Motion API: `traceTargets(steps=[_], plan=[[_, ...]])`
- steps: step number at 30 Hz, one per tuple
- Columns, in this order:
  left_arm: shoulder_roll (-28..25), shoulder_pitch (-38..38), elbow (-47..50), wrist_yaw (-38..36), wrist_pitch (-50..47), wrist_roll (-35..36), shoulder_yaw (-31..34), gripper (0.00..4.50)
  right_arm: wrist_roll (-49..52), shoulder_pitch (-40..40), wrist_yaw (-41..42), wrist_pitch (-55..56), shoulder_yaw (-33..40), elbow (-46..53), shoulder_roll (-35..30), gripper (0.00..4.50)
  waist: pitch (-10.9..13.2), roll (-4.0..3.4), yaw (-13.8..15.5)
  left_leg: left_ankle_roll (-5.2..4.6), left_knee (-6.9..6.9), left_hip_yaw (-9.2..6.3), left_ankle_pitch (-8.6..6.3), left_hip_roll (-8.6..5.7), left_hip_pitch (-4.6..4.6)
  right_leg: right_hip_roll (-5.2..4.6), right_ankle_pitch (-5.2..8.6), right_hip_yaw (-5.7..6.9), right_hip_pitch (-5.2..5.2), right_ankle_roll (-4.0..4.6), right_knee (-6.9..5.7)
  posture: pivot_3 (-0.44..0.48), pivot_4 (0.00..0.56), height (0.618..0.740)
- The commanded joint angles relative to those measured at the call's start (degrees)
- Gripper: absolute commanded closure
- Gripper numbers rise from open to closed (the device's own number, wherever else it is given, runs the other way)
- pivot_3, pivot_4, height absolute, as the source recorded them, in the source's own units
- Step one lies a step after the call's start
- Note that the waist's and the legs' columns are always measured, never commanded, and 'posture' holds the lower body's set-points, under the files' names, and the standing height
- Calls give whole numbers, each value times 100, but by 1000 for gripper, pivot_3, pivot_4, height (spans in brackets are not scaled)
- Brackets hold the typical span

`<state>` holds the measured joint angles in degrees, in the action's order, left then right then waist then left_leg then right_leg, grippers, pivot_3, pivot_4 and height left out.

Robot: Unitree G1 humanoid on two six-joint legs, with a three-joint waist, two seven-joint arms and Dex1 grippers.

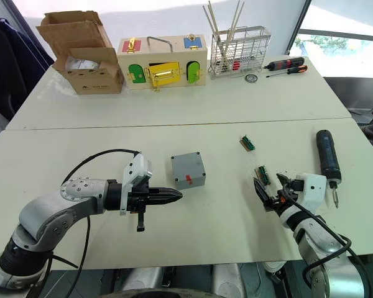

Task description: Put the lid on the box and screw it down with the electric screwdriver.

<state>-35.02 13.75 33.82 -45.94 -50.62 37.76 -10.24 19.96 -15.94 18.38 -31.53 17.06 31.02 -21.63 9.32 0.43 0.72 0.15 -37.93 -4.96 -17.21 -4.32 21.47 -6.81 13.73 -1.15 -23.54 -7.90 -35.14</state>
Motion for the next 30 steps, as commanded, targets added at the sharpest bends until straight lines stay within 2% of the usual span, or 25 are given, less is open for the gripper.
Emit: traceTargets(steps=[1, 15, 16, 18, 20, 30], plan=[[3, -31, 167, 48, 97, 55, 62, 4500, -67, 103, 33, 201, 19, -106, -54, 2034, 0, 0, -2, 0, 0, 0, 0, 0, 0, 0, 0, 0, 0, 0, 0, 0, 150, 739], [23, -61, 148, 204, 96, 20, 30, 4500, -44, 412, 135, 510, 27, -484, 10, 2034, 5, -8, -5, 0, 0, 3, 0, 0, -2, 0, -1, -2, 0, -1, 0, 0, 150, 739], [35, -51, 133, 221, 103, 12, 30, 4500, -54, 419, 130, 519, 15, -493, 14, 2571, 5, -9, -5, 0, 0, 3, 0, 0, -2, 0, -1, -2, 0, -1, 0, 0, 150, 739], [43, -30, 109, 235, 114, 3, 25, 4500, -79, 436, 113, 537, -17, -517, 20, 3274, 5, -9, -5, 0, 0, 3, 0, 0, -2, 0, -1, -2, 0, -1, 0, 0, 150, 739], [42, -32, 109, 241, 120, 4, 28, 4500, -103, 447, 95, 573, -38, -550, 30, 4402, 5, -9, -6, 0, 0, 3, 0, 0, -2, 0, -1, -2, 0, -1, 0, 0, 150, 739], [52, -84, 78, 279, 170, -29, 36, 4500, -105, 451, 64, 692, -15, -589, 68, 4464, 5, -9, -5, 0, 0, 3, 0, 0, -2, 0, -1, -2, 0, -1, 0, 0, 150, 739]])
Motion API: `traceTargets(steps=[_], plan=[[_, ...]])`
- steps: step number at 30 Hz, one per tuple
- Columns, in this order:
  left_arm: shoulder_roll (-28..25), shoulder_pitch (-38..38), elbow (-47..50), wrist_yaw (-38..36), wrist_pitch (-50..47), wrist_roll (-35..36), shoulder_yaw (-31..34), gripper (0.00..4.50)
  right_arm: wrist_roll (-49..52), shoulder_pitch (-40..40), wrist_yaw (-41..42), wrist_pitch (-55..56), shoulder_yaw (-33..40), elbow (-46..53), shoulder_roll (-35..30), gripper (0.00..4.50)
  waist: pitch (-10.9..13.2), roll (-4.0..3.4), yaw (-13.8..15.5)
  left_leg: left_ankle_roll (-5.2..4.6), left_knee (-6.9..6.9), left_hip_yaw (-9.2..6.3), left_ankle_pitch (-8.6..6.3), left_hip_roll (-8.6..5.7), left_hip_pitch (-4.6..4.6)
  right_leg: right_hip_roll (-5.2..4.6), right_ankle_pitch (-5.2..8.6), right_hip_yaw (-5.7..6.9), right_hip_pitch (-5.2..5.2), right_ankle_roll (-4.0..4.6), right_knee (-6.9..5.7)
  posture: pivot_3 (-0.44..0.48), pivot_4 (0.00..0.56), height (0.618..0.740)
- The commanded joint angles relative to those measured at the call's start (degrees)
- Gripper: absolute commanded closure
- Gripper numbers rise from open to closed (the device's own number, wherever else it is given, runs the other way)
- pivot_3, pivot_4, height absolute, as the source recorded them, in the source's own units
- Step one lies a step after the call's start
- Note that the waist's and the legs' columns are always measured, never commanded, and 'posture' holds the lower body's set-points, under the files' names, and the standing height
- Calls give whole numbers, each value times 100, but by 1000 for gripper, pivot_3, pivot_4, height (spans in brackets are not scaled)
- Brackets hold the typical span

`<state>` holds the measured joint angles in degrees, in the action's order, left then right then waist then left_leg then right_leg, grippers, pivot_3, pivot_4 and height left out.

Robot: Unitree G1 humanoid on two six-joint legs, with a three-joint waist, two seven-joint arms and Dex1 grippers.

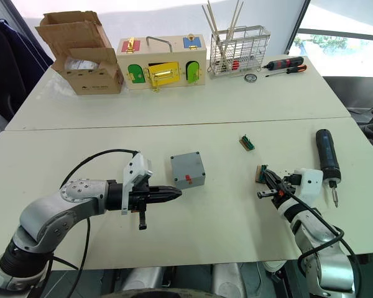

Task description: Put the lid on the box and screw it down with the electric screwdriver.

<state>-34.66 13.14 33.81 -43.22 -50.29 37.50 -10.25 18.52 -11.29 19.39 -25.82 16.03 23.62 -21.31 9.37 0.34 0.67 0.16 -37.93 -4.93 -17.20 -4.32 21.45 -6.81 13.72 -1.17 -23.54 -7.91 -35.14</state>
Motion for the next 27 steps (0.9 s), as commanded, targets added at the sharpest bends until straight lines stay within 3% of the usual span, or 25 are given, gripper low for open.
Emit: traceTargets(steps=[1, 10, 18, 22, 27], plan=[[10, -38, 67, -1, 149, -12, 33, 4500, 50, -34, -36, 132, 96, 206, 40, 4464, 0, 0, 0, 0, 0, 0, 0, 0, 0, 0, 0, 0, 0, 0, 0, 0, 150, 739], [32, -63, -66, -100, 250, -80, -71, 4500, 170, -13, -158, 63, 223, 661, -22, 4464, 2, -3, 1, 0, 0, 0, 0, 0, 0, 0, 0, 0, 0, 0, 0, 0, 150, 739], [-85, -68, -178, -250, 299, -43, 37, 4500, 377, 462, -125, -254, 351, 1143, -362, 4464, 5, -7, -3, 0, 0, 0, 0, 0, 1, 0, 0, 0, -1, 0, 0, 0, 150, 739], [-157, -66, -217, -253, 175, 263, 490, 4500, 681, 1127, 121, -659, 130, 1296, -723, 4464, 8, -11, -14, 0, 0, 1, 0, 0, 0, 0, 0, 0, -2, 0, 0, 0, 150, 739], [-279, -123, -312, 10, -73, 748, 1492, 4500, 1321, 2380, 1009, -1441, -959, 1147, -1095, 4464, 17, -12, -71, -1, 0, -3, 0, 6, 1, 2, 0, 5, -4, 0, -1, 0, 150, 739]])
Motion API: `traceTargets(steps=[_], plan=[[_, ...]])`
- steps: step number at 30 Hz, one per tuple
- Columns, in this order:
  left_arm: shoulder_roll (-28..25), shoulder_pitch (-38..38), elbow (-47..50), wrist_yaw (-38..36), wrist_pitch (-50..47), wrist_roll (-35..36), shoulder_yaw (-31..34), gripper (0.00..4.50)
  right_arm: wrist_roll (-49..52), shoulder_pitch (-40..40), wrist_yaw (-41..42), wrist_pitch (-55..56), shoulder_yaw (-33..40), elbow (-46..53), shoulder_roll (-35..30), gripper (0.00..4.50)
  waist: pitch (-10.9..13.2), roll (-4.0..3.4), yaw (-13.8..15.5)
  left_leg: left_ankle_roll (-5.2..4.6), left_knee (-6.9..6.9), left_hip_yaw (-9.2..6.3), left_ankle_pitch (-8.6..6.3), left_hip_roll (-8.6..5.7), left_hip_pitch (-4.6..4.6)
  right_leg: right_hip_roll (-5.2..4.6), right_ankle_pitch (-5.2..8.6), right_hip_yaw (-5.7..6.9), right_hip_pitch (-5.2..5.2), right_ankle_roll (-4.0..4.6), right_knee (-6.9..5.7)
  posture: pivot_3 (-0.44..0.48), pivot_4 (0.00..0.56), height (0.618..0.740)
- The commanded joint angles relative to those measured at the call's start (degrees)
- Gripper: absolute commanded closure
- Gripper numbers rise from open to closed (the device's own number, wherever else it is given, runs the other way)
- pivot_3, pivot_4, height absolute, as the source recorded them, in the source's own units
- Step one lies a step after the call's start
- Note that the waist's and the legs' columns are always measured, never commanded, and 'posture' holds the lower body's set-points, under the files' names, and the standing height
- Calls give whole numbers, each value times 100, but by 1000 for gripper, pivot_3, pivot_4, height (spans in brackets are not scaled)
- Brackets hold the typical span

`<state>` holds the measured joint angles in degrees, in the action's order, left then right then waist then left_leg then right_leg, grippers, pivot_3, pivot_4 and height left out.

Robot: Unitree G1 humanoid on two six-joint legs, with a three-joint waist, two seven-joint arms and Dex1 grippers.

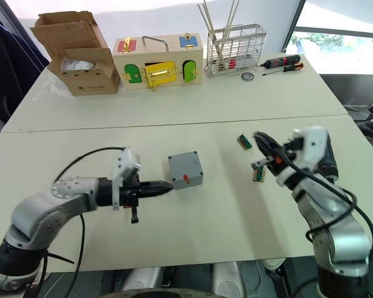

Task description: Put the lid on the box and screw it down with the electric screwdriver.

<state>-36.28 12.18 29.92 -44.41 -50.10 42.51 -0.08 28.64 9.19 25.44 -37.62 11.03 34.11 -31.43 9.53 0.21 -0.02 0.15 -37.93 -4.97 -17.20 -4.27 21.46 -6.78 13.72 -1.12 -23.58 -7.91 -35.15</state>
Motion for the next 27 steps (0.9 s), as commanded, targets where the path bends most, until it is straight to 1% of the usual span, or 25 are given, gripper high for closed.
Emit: traceTargets(steps=[1, 5, 11, 20, 27], plan=[[-157, -100, 94, 170, -110, 248, 556, 4500, 347, 476, 520, -319, -626, -23, -85, 4464, 2, 2, 3, 0, 1, -4, 0, 2, 0, 2, -3, 4, 0, -6, 1, 0, 150, 739], [-250, -330, 160, 284, -108, 263, 682, 4500, 161, 785, 854, -181, -1093, -466, -90, 4464, 6, 8, 55, 0, 4, 0, 0, -5, 8, -4, -8, 3, -1, -16, 16, 0, 150, 739], [-231, -624, 380, 511, -106, 347, 808, 4500, -182, 1021, 1215, 199, -1499, -1144, -63, 4464, 18, 20, 57, 2, 1, 2, 0, -6, 5, -6, -13, 0, 0, -9, 10, 0, 150, 739], [-213, -755, 549, 749, -102, 525, 778, 4500, -513, 1157, 1310, 575, -1612, -1658, 122, 4464, 19, 18, 57, 5, 2, 3, 2, -2, 6, -3, -14, 0, -6, -9, 5, 0, 150, 739], [-204, -742, 571, 838, -104, 545, 683, 4500, -717, 1244, 1278, 693, -1678, -1857, 299, 4464, 21, 15, 52, 6, 2, 3, 2, -2, 6, -2, -14, 0, -8, -9, 4, 0, 150, 739]])
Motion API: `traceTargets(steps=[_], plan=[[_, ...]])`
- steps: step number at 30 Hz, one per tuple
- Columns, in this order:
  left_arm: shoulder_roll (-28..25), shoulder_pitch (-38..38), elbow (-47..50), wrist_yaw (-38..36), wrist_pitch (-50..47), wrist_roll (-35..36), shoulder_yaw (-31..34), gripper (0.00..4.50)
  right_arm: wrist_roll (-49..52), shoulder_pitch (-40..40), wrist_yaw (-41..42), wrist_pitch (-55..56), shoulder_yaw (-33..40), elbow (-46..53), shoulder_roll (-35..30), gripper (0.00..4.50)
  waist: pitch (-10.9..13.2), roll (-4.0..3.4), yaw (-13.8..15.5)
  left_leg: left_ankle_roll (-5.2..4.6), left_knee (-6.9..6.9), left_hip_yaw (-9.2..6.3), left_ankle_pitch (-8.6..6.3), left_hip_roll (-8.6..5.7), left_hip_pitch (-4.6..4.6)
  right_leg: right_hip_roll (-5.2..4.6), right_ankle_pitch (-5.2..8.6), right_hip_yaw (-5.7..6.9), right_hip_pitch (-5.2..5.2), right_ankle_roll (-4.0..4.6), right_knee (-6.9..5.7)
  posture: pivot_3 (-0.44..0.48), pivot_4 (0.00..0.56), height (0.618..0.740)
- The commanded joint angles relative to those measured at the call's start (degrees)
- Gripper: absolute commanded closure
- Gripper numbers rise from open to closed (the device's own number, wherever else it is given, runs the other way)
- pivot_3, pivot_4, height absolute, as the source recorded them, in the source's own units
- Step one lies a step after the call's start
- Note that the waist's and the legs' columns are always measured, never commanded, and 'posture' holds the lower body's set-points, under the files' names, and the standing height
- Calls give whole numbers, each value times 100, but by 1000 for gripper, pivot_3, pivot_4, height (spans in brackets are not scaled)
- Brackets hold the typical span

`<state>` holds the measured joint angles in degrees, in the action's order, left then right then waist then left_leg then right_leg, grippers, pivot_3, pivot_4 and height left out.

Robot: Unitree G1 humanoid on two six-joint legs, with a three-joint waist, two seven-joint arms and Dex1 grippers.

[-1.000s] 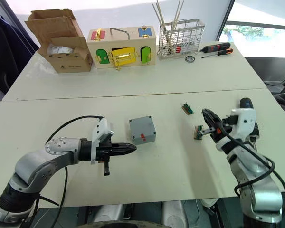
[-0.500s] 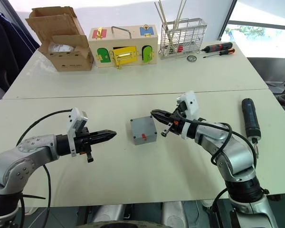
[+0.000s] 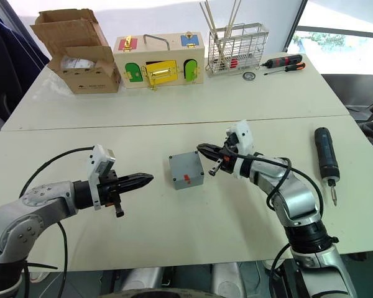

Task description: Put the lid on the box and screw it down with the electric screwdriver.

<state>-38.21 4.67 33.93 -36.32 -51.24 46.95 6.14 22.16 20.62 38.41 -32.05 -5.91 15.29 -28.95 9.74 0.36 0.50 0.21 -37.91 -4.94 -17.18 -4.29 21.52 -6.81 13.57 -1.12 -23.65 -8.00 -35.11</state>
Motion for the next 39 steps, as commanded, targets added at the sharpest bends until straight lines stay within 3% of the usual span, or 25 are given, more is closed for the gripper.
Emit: traceTargets(steps=[1, 39], plan=[[-5, 15, 173, 43, 7, 107, 50, 4500, -95, 102, -18, 144, 17, 12, 63, 4464, 0, 0, 0, 0, 0, 0, 0, 0, 0, 0, 0, 0, 0, 0, 0, 0, 150, 739], [48, 143, -56, -20, 138, -55, -227, 4500, -42, -220, -187, -3, 321, 489, 254, 4464, 3, -4, -4, 2, 0, 0, 1, 0, 1, 0, 0, 0, 0, 0, 0, 0, 150, 739]])
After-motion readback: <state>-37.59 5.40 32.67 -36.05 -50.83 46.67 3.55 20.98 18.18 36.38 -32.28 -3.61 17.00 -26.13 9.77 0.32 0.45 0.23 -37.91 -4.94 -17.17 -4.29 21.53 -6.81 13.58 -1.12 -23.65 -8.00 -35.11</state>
